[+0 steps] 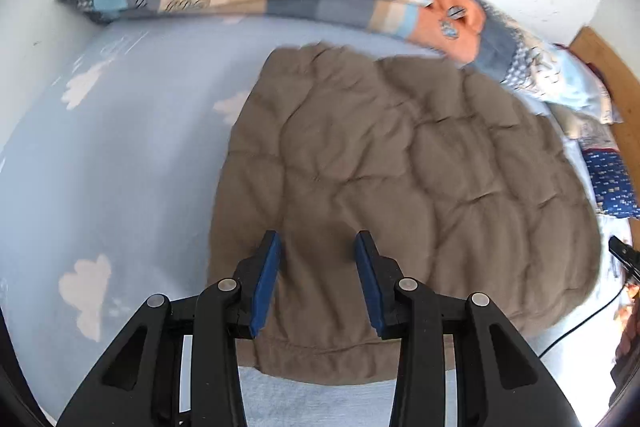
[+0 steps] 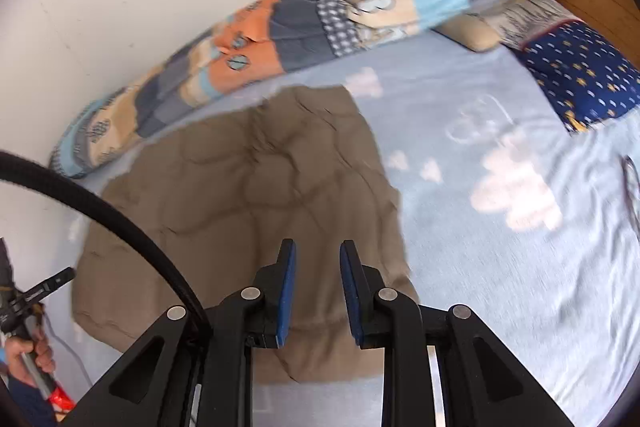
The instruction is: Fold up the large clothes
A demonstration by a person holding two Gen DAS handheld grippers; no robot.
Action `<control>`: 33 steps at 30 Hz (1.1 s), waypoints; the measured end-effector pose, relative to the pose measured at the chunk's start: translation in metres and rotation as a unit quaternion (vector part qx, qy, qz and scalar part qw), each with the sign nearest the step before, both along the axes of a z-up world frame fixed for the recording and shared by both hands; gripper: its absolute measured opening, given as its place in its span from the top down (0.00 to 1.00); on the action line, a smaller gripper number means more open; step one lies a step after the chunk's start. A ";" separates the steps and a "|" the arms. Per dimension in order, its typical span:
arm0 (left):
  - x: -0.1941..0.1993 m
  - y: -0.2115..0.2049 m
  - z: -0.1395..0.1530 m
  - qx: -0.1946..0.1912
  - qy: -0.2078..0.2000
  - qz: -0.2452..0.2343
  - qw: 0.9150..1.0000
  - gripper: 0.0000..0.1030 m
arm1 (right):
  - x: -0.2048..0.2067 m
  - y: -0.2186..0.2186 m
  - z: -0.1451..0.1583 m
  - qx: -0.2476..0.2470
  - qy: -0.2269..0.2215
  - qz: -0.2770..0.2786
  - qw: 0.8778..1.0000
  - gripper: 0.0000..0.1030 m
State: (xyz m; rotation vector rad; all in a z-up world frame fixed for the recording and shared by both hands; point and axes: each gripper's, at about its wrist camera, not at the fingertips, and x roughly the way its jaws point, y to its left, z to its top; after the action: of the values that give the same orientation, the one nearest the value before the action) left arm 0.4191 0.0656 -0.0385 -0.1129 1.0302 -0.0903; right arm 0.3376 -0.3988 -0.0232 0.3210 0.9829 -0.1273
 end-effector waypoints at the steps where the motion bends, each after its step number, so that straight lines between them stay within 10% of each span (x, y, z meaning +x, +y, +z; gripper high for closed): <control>1: 0.004 0.000 -0.006 -0.007 0.003 0.003 1.000 0.64 | -0.002 -0.001 -0.006 -0.003 0.006 -0.008 1.000 0.76; 17: 0.031 0.003 -0.051 -0.016 0.057 -0.008 0.998 0.59 | 0.026 -0.021 -0.093 0.086 0.103 0.006 0.991 0.79; 27: -0.006 -0.010 0.011 0.069 -0.100 -0.001 0.993 0.53 | 0.005 -0.004 -0.016 0.052 0.002 0.026 0.998 0.69; 33: -0.001 -0.013 0.003 0.114 -0.102 0.003 0.988 0.50 | 0.006 0.017 -0.014 0.038 -0.008 0.060 0.997 0.69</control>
State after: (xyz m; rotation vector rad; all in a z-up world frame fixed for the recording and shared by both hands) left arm 0.4179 0.0525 -0.0352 0.1000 0.8293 0.0207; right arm 0.3439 -0.3820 -0.0370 0.3320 0.9907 0.0213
